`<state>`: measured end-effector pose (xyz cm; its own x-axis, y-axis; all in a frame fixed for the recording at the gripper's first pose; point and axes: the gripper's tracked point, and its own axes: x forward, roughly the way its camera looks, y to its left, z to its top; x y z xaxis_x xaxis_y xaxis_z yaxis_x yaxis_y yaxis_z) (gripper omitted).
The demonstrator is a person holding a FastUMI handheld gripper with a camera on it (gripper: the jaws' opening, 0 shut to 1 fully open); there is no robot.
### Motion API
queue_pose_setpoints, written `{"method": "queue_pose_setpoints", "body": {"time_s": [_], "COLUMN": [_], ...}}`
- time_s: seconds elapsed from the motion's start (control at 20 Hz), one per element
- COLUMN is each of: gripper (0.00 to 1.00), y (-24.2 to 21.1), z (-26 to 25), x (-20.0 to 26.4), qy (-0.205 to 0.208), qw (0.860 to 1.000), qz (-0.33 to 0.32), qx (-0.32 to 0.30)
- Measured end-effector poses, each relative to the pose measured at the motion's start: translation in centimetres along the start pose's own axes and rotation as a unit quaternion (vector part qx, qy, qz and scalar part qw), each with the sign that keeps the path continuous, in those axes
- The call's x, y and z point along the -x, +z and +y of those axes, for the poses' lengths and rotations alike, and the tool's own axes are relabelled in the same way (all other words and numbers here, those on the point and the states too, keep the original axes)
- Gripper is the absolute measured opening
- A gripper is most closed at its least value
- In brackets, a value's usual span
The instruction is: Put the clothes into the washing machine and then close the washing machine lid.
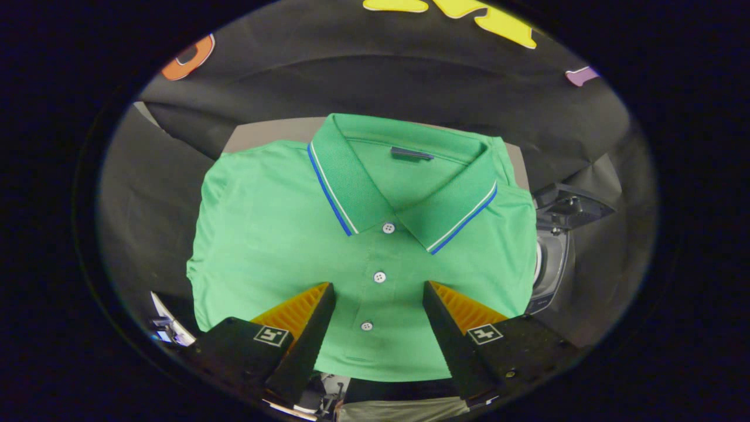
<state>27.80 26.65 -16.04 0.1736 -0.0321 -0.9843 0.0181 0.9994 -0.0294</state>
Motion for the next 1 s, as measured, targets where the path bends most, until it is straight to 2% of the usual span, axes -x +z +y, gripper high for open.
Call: {"method": "queue_pose_setpoints", "body": {"time_s": [0.15,0.25,0.3,0.45,0.5,0.6,0.75,1.0], "gripper": [0.96,0.86,0.69,0.36,0.22,0.09,0.05,0.05], "y": [0.0,0.2,0.1,0.4,0.6,0.5,0.4,1.2], "z": [0.0,-0.3,-0.3,-1.0,-1.1,-1.2,-1.6,-2.1], "x": [0.0,0.1,0.0,0.1,0.2,0.2,0.7,4.8], "qy": [0.000,0.004,0.005,0.017,0.027,0.049,0.055,0.074], "qw": [1.000,0.999,1.000,1.000,0.999,0.999,0.998,0.997], "qz": [0.009,0.006,0.004,0.005,0.003,0.004,0.011,-0.030], "qx": [0.010,0.032,0.029,0.021,0.018,0.007,-0.004,-0.012]}}
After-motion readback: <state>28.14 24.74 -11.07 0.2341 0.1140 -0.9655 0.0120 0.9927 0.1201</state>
